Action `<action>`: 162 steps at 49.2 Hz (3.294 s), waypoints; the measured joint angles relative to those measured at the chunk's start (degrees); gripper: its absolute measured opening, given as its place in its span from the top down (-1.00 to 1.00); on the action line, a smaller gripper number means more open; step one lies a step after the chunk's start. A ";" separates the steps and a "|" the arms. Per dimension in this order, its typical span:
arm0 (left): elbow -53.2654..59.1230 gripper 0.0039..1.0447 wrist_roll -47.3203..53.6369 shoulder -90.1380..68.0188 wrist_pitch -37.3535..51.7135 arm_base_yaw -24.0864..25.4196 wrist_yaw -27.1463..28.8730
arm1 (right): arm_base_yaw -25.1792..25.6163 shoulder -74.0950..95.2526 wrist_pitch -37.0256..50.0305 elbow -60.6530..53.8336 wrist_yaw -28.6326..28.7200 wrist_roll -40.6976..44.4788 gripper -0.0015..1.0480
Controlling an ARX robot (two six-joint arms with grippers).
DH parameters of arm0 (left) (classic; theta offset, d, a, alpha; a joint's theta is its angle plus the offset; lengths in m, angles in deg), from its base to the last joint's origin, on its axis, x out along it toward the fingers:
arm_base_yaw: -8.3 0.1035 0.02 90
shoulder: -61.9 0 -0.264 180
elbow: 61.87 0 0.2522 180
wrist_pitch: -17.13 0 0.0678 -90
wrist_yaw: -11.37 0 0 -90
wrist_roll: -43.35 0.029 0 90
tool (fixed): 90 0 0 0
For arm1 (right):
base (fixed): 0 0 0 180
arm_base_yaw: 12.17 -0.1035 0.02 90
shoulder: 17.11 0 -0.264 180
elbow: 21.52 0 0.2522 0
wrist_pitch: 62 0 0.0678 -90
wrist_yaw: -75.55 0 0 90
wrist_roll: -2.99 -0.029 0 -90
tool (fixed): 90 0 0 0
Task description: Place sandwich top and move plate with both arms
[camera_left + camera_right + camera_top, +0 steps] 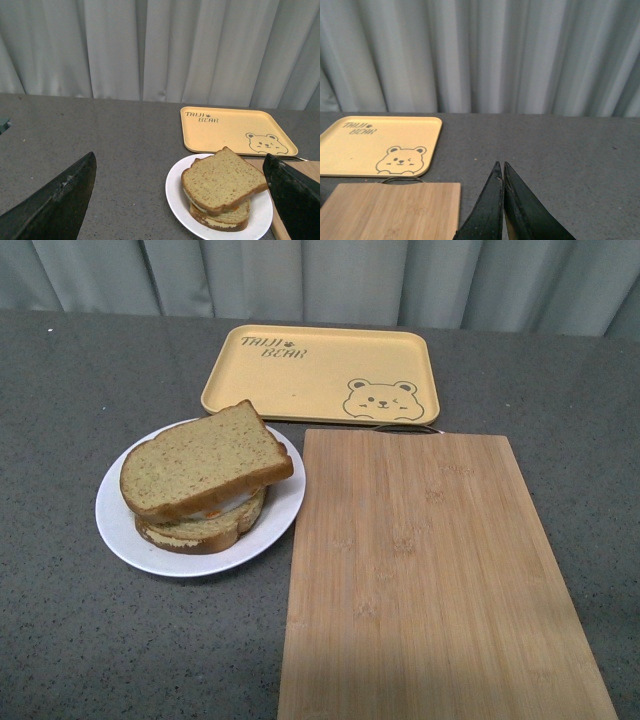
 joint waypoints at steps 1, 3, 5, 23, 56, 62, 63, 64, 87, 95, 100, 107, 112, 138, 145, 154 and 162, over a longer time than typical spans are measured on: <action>0.00 -0.88 0.00 0.00 0.00 -0.02 0.00 | 0.90 -1.68 -2.19 0.00 1.22 0.02 0.98; 0.00 -0.88 0.00 0.00 0.00 -0.02 0.00 | 1.84 -4.44 -5.27 -0.02 2.21 0.00 0.98; 0.00 -0.88 0.00 0.00 -0.02 0.00 0.00 | 2.60 -7.98 -8.41 -0.20 2.32 0.00 0.98; 0.00 -0.88 0.00 0.00 -0.02 -0.02 0.00 | 3.21 -28.41 -24.13 -3.52 2.62 0.00 0.98; 0.00 -0.88 0.00 0.00 -0.02 -0.02 0.00 | 3.21 -51.56 -45.72 -4.04 2.64 0.00 0.98; 0.00 -0.88 0.00 0.00 -0.02 0.00 0.00 | 3.21 -53.94 -48.11 -4.04 2.67 0.00 0.98; 0.00 -0.88 0.00 0.00 -0.02 -0.02 0.00 | 3.21 -54.29 -48.46 -4.04 2.64 0.00 0.98; 0.00 -0.88 0.00 0.00 -0.02 0.00 0.00 | 3.21 -54.84 -48.96 -4.04 2.67 0.00 0.98; 0.00 -0.88 0.00 0.00 -0.04 -0.02 0.00 | 3.21 -70.27 -64.61 -4.00 2.82 0.00 0.98; 0.00 -0.88 0.00 0.00 -0.04 0.00 0.00 | 3.21 -70.29 -64.78 -4.00 2.82 0.07 0.68; 0.00 -0.88 0.00 0.00 -0.04 -0.02 0.02 | 3.21 -70.29 -64.78 -4.00 2.82 0.07 0.31; -1.73 -0.88 -3.87 -2.47 -5.09 -1.81 6.29 | 3.21 -70.29 -64.78 -4.02 2.82 0.07 -0.17; -4.57 -0.88 -14.40 -15.69 -8.07 -0.96 8.57 | 3.23 -70.29 -64.78 -4.00 2.84 0.07 -0.51; -19.82 -0.88 -49.57 -92.13 29.90 0.52 -6.19 | 3.26 -70.29 -64.78 -4.02 2.82 0.04 -0.82; -22.29 -0.88 -53.33 -99.80 30.32 0.76 -9.77 | 3.26 -70.29 -64.78 -4.02 2.82 0.04 -0.82; -25.33 -0.88 -57.79 -105.26 30.53 0.66 -12.92 | 3.26 -70.29 -64.78 -4.02 2.82 0.04 -0.82; -27.19 -0.88 -62.01 -107.71 28.48 0.33 -15.12 | 3.26 -70.29 -64.78 -4.02 2.84 0.04 -0.82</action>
